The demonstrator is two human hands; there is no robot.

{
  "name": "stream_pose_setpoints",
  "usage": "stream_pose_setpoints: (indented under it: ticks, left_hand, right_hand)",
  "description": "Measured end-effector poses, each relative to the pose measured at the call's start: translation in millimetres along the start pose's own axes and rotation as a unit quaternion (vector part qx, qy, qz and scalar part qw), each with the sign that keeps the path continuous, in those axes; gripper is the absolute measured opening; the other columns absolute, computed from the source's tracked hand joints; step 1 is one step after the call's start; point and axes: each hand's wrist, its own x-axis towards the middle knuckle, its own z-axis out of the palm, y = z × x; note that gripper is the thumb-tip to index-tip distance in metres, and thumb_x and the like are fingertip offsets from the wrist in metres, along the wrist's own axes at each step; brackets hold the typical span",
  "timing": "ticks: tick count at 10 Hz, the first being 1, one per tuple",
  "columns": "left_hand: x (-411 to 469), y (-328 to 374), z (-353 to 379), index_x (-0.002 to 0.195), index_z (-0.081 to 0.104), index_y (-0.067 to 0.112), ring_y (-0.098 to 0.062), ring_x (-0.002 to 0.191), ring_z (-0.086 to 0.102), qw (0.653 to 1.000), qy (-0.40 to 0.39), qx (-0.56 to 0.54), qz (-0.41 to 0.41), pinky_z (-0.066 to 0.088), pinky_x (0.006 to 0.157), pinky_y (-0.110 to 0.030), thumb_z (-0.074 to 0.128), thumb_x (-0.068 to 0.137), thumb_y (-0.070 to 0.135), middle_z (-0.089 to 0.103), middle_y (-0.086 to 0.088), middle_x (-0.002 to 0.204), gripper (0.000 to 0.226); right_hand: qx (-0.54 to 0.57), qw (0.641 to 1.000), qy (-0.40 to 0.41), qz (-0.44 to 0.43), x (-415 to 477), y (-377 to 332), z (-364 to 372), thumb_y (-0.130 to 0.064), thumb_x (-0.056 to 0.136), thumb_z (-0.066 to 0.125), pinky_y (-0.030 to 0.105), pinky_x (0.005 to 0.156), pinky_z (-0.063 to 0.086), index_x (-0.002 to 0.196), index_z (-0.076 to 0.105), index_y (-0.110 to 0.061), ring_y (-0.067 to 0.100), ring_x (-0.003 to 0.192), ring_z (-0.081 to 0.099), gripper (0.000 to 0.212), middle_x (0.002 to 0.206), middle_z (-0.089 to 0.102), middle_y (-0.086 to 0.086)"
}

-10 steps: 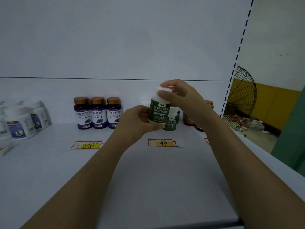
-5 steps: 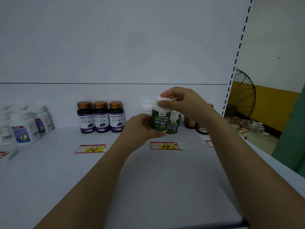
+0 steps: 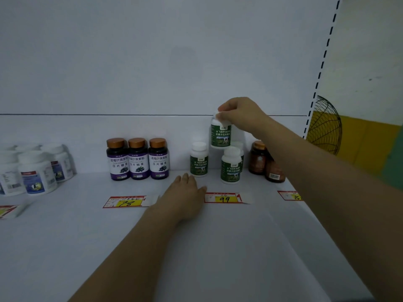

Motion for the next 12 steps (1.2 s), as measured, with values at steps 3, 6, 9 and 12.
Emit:
stream_pose_setpoints:
  ticks: [3, 6, 9, 12]
  left_hand:
    - [-1.9, -7.0, 7.0, 0.151, 0.001, 0.007, -0.025, 0.147, -0.002, 0.998, -0.007, 0.059, -0.004, 0.004, 0.12, -0.039, 0.014, 0.102, 0.04, -0.003, -0.01, 0.159, 0.06]
    - [-6.7, -4.3, 4.5, 0.151, -0.002, 0.009, -0.023, 0.147, -0.004, 0.998, -0.014, 0.063, -0.009, 0.001, 0.119, -0.038, 0.011, 0.102, 0.04, -0.007, -0.008, 0.159, 0.059]
    - [-9.5, -2.9, 3.7, 0.151, -0.004, 0.01, -0.022, 0.147, -0.006, 0.998, -0.016, 0.055, -0.01, -0.001, 0.119, -0.037, 0.01, 0.102, 0.041, -0.009, -0.007, 0.159, 0.06]
    - [-10.7, -3.0, 3.9, 0.151, -0.004, 0.01, -0.022, 0.147, -0.006, 0.998, -0.017, 0.054, -0.011, -0.001, 0.119, -0.037, 0.01, 0.102, 0.042, -0.009, -0.006, 0.159, 0.06]
  right_hand:
    - [0.022, 0.997, 0.079, -0.004, 5.8, 12.0, 23.0, -0.024, 0.089, 0.063, 0.023, 0.081, 0.043, 0.113, 0.063, -0.011, 0.014, 0.1, 0.055, 0.027, 0.108, 0.06, 0.002]
    - [-0.004, 0.994, 0.109, -0.027, 0.5, 20.4, 20.7, -0.024, 0.09, 0.06, 0.008, 0.059, 0.035, 0.109, 0.061, -0.01, 0.011, 0.092, 0.052, 0.023, 0.102, 0.056, -0.001]
    - [-0.073, 0.995, 0.057, -0.042, -1.4, 27.8, 25.1, -0.02, 0.089, 0.06, 0.022, 0.076, 0.039, 0.11, 0.06, -0.01, 0.013, 0.097, 0.051, 0.024, 0.108, 0.058, 0.002]
    - [-0.128, 0.992, 0.007, 0.014, -3.5, 40.6, 44.5, -0.02, 0.084, 0.065, 0.015, 0.054, 0.035, 0.091, 0.058, -0.015, 0.006, 0.073, 0.046, 0.011, 0.094, 0.056, 0.0]
